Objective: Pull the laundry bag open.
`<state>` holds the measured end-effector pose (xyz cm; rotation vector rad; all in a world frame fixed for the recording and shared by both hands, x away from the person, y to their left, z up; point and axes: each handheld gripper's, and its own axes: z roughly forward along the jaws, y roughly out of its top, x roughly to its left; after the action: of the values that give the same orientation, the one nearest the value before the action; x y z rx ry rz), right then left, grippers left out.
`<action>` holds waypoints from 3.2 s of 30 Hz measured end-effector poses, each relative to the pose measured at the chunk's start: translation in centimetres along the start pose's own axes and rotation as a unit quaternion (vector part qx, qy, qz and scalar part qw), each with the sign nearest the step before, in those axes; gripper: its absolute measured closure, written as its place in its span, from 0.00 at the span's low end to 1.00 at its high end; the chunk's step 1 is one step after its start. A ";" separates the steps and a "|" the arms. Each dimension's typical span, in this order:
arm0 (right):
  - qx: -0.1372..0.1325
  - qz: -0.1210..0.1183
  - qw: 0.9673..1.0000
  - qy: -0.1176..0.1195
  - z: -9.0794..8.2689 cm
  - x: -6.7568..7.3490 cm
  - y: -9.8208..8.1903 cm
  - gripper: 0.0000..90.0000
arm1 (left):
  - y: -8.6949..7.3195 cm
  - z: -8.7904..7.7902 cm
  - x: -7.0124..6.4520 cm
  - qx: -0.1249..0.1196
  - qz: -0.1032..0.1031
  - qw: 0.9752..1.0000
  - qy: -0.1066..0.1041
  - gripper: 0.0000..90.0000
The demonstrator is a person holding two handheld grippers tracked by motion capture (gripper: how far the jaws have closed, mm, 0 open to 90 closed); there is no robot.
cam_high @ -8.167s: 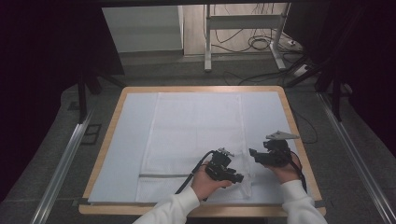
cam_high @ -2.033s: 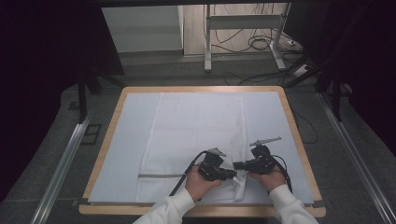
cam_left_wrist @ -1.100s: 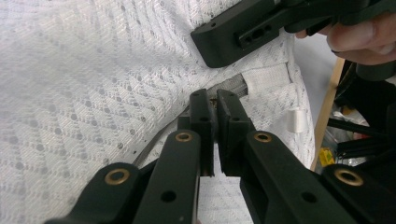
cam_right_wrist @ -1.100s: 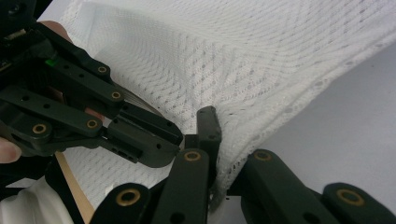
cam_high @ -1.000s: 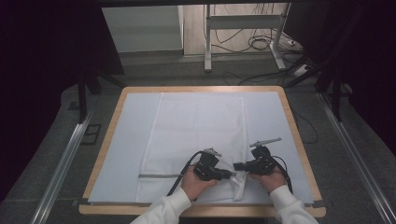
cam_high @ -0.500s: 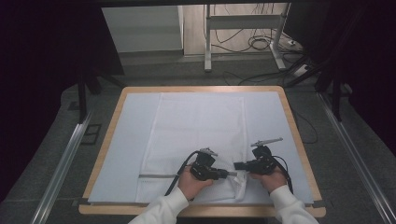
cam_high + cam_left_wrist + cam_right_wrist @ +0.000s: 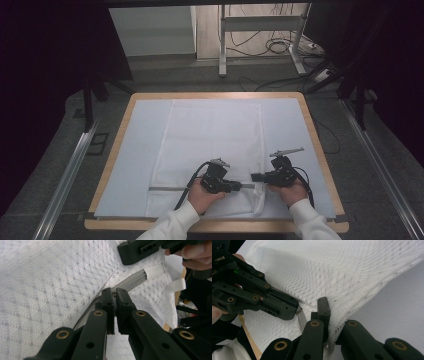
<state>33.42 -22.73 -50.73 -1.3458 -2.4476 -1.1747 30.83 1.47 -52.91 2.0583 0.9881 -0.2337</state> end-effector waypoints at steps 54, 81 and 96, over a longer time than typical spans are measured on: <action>0.002 -0.001 1.000 -0.007 0.1 0.0 0.0 0.98 | -2.1 -2.8 2.4 -0.009 -0.038 0.999 0.018 0.97; -0.002 0.001 1.000 -0.010 0.0 -0.1 0.0 0.98 | -3.4 -5.2 3.6 -0.022 -0.053 0.998 0.020 0.96; -0.001 0.003 1.000 -0.010 0.0 -0.2 0.0 0.98 | -4.1 -6.3 4.3 -0.022 -0.059 0.998 0.023 0.96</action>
<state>33.51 -22.87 -50.84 -1.3698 -2.4549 -1.1694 29.73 10.08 -53.31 1.9755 1.1345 -0.2261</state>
